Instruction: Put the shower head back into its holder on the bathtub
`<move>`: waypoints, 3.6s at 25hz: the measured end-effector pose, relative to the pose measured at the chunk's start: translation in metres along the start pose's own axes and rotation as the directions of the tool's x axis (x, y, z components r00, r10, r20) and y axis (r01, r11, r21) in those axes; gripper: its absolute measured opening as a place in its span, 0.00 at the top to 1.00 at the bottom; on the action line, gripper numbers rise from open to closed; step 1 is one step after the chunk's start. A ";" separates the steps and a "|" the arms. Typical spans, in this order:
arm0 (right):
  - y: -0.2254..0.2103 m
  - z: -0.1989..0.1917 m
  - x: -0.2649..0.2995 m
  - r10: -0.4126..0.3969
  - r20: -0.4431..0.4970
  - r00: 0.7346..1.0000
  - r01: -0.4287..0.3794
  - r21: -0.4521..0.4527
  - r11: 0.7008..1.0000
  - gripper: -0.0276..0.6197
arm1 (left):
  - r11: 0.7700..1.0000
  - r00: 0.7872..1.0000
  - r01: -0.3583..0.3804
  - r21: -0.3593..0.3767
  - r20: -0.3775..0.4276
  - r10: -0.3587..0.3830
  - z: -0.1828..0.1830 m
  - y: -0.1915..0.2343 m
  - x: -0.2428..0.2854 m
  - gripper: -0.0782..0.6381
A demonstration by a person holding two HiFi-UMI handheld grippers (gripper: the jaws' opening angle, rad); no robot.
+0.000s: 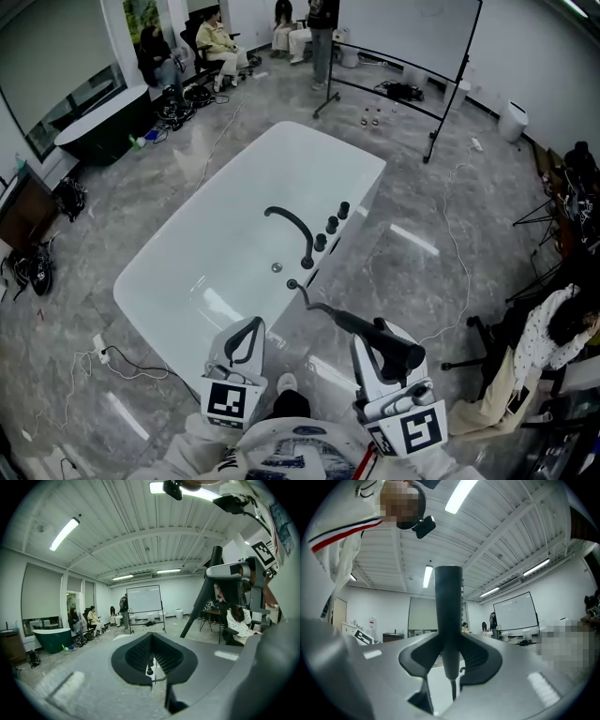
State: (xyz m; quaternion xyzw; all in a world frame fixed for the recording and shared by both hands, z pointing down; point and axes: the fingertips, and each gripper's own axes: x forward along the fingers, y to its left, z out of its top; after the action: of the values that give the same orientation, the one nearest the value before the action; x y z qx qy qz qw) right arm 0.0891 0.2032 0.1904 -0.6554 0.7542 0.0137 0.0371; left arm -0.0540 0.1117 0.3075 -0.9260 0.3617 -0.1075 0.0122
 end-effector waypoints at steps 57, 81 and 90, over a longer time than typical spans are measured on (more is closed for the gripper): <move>-0.080 -0.135 0.260 0.299 -0.243 0.923 -0.280 0.110 0.954 0.74 | 0.962 0.960 -0.265 -0.068 -0.109 0.257 -0.019 0.127 0.181 0.90; -0.049 -0.242 0.285 0.382 -0.421 0.823 -0.373 0.106 0.922 0.74 | 0.932 0.930 -0.337 -0.131 -0.203 0.307 -0.068 0.148 0.180 0.90; -0.029 -0.276 0.278 0.348 -0.446 0.825 -0.359 0.063 0.931 0.74 | 0.943 0.938 -0.306 -0.129 -0.210 0.276 -0.097 0.154 0.168 0.90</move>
State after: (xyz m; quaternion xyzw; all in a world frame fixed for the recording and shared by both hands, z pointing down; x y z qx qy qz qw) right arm 0.0691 -0.0945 0.4460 -0.4899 0.8501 -0.1228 -0.1491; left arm -0.0572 -0.1093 0.4190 -0.8456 0.5019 -0.1628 -0.0804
